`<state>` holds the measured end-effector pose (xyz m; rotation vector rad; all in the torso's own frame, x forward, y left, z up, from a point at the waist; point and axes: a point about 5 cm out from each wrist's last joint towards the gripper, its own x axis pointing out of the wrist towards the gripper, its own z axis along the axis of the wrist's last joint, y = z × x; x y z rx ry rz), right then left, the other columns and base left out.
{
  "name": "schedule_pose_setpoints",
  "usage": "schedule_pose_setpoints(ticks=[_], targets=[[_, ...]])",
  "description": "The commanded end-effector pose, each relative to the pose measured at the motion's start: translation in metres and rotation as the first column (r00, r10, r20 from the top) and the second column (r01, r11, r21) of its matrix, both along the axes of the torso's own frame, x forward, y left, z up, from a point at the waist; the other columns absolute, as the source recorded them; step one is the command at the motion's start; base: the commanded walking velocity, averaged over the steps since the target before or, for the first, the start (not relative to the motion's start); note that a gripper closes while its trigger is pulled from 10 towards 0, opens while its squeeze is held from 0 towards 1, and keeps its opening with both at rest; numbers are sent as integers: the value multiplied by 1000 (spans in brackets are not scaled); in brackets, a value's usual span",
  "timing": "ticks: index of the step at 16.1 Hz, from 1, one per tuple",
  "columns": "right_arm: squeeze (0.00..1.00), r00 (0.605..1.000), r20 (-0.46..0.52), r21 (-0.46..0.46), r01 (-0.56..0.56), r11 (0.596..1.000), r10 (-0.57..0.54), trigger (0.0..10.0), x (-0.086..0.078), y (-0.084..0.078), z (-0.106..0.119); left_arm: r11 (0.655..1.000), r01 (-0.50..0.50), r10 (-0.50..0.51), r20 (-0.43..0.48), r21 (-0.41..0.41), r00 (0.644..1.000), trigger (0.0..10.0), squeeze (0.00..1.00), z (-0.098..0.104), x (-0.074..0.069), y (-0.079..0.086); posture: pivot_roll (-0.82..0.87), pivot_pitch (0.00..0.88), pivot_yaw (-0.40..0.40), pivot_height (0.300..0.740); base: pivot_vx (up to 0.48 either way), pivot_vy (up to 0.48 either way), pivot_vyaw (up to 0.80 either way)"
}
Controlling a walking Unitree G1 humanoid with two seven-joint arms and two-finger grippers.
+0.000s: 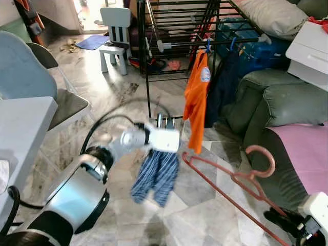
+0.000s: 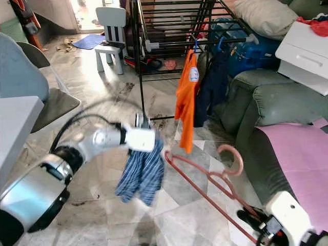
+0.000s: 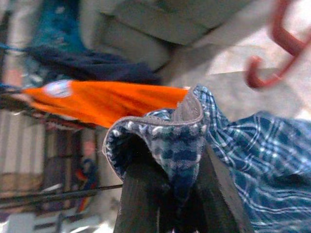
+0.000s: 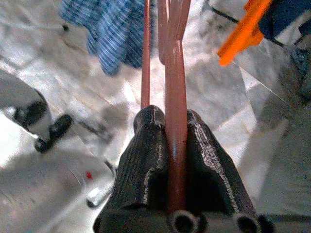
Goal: Hang hanger
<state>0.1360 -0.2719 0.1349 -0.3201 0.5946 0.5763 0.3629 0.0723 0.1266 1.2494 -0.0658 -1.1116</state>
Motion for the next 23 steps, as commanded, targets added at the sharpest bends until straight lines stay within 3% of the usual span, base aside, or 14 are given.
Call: schedule_pose_setpoints(ticks=[1, 4, 8, 11, 18, 23], targets=[[0, 998, 60, -72, 26, 997, -22, 10000, 6, -13, 10, 999, 33, -33, 1, 29, 999, 10000, 0, 3, 0, 2, -76, 0, 13, 740, 0, 0, 0], [0, 989, 138, -83, 68, 994, -56, 10000, 16, -16, 15, 994, 112, -113, 39, 6, 993, 10000, 0, 7, -4, -3, -77, 0, 13, 740, 0, 0, 0], [0, 993, 113, -22, 19, 1000, -17, 10000, 14, 1, 5, 972, 220, -215, 74, -76, 974, 10000, 0, 19, -10, -14, -72, 0, 15, 740, 0, 0, 0], [0, 997, 79, 32, -7, 999, 5, 10000, 9, 7, 3, 957, 278, -269, 107, -86, 957, 10000, 0, 24, -14, -18, -72, 0, 15, 740, 0, 0, 0], [0, 999, 10, 172, -38, 984, 37, 10000, -6, 20, 0, 946, 306, -289, 149, -107, 946, 10000, 0, 30, -14, -23, -77, 0, 19, 740, 0, 0, 0], [0, 998, -33, 194, -47, 980, 55, 10000, -10, 24, -5, 949, 293, -266, 207, -116, 942, 10000, 0, 38, -10, -22, -73, 0, 19, 740, 0, 0, 0]])
